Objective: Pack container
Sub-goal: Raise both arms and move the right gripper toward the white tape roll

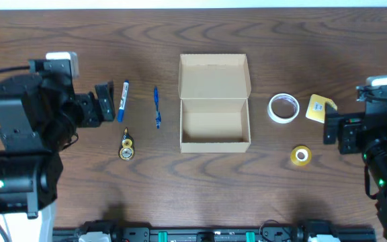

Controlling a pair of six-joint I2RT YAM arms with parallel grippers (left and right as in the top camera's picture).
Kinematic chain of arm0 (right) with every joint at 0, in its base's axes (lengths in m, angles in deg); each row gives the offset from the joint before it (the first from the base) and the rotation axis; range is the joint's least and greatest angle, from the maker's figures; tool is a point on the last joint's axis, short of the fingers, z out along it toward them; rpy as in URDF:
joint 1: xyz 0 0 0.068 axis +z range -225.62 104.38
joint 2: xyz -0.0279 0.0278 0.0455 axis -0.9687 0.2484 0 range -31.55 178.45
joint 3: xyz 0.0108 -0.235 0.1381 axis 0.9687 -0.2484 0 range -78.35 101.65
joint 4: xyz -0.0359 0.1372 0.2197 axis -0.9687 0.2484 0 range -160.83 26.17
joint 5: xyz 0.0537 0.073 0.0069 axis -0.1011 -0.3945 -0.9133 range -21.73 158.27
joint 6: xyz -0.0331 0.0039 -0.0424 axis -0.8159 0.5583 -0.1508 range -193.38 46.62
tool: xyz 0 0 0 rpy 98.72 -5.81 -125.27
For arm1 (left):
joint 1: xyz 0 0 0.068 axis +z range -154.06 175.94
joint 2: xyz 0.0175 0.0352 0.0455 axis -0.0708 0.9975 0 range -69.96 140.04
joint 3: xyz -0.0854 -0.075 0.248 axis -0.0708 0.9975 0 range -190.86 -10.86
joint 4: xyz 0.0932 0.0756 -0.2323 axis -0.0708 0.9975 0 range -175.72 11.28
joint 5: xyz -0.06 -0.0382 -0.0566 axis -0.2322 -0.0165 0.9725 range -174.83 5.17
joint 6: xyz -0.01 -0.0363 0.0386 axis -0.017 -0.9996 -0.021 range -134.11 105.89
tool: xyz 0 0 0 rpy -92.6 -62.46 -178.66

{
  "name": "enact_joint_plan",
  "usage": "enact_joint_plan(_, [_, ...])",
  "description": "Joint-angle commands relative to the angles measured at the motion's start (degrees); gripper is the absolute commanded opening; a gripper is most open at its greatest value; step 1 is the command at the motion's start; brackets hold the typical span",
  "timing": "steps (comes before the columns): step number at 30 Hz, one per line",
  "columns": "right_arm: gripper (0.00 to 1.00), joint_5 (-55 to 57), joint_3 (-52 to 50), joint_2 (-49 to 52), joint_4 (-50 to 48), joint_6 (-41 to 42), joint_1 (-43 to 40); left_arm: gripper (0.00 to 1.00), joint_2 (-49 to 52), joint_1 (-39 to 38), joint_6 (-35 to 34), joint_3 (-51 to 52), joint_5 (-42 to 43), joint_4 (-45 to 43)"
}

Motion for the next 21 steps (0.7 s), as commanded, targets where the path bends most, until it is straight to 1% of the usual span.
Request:
enact_joint_plan(1, [0.99,-2.4,1.7,-0.4,1.8,-1.0,-0.2,0.95,0.2,0.3,-0.6,-3.6,6.7,0.6])
enact_joint_plan(3, [0.99,-3.9,1.7,-1.0,2.9,-0.7,-0.2,0.95,-0.4,0.3,-0.6,-3.6,7.8,1.1])
enact_joint_plan(5, [0.99,-9.1,1.7,-1.8,3.1,-0.8,-0.2,0.95,-0.6,0.3,-0.6,-3.6,7.3,0.5])
enact_joint_plan(6, [0.99,-9.9,1.7,-2.0,3.1,-0.8,-0.2,0.95,-0.6,0.3,-0.6,-3.6,7.4,0.5])
enact_joint_plan(10, [0.99,-9.6,1.7,-2.4,3.7,-0.8,-0.2,0.95,-0.7,0.3,-0.6,-3.6,7.8,1.9])
enact_joint_plan(14, [0.99,-9.6,1.7,-2.4,3.7,-0.8,-0.2,0.95,-1.1,0.3,-0.6,-3.6,10.8,1.9])
enact_joint_plan(21, [0.99,-9.8,1.7,-2.3,3.9,-0.8,-0.2,0.95,-1.2,0.3,-0.6,-3.6,10.9,2.2])
